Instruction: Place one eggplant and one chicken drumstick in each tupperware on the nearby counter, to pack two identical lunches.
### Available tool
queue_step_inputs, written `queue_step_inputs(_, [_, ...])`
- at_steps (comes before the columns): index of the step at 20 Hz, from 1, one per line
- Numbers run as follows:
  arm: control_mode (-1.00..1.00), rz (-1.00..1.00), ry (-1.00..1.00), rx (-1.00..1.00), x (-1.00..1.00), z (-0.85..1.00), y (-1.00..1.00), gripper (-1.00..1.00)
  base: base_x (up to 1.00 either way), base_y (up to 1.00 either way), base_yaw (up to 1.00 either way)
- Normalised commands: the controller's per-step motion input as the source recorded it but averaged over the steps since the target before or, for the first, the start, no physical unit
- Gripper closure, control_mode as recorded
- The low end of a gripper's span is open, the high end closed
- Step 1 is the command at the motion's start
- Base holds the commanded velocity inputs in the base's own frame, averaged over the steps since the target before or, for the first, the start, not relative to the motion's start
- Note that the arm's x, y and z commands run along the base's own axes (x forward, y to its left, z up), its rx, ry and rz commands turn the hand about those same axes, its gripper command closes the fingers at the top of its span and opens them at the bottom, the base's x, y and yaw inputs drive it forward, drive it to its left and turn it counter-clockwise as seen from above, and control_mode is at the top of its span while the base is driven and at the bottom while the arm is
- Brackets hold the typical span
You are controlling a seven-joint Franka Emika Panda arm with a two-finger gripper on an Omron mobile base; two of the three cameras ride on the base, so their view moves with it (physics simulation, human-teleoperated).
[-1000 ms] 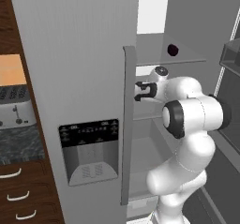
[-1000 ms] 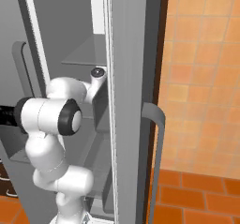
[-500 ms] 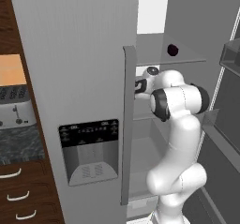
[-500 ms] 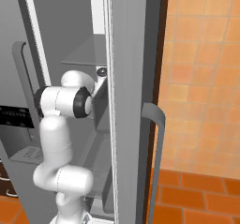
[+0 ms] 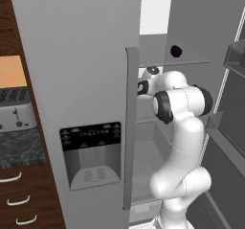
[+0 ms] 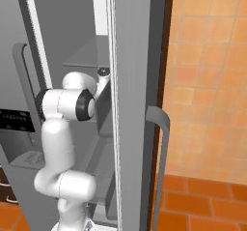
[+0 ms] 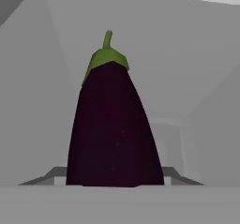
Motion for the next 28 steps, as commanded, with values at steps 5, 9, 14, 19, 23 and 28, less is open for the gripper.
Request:
queue_step_inputs(5, [-1.00, 0.15, -0.01, -0.03, -0.96, 0.07, 0.00, 1.00, 0.00, 0.00, 0.00])
queue_step_inputs(9, [-1.00, 0.01, -0.07, 0.00, -1.00, 0.60, -0.07, 1.00, 0.00, 0.00, 0.00])
queue_step_inputs(14, [-1.00, 0.00, -0.09, 0.00, -1.00, 0.72, -0.02, 1.00, 0.00, 0.00, 0.00])
queue_step_inputs(19, [-1.00, 0.00, 0.00, 0.00, -1.00, 0.28, -0.03, 1.00, 0.00, 0.00, 0.00])
queue_step_inputs(23, [-1.00, 0.00, 0.00, 0.00, -1.00, 0.33, -0.02, 1.00, 0.00, 0.00, 0.00])
queue_step_inputs(28, [-1.00, -0.05, 0.00, 0.00, -1.00, 0.19, -0.06, 1.00, 0.00, 0.00, 0.00])
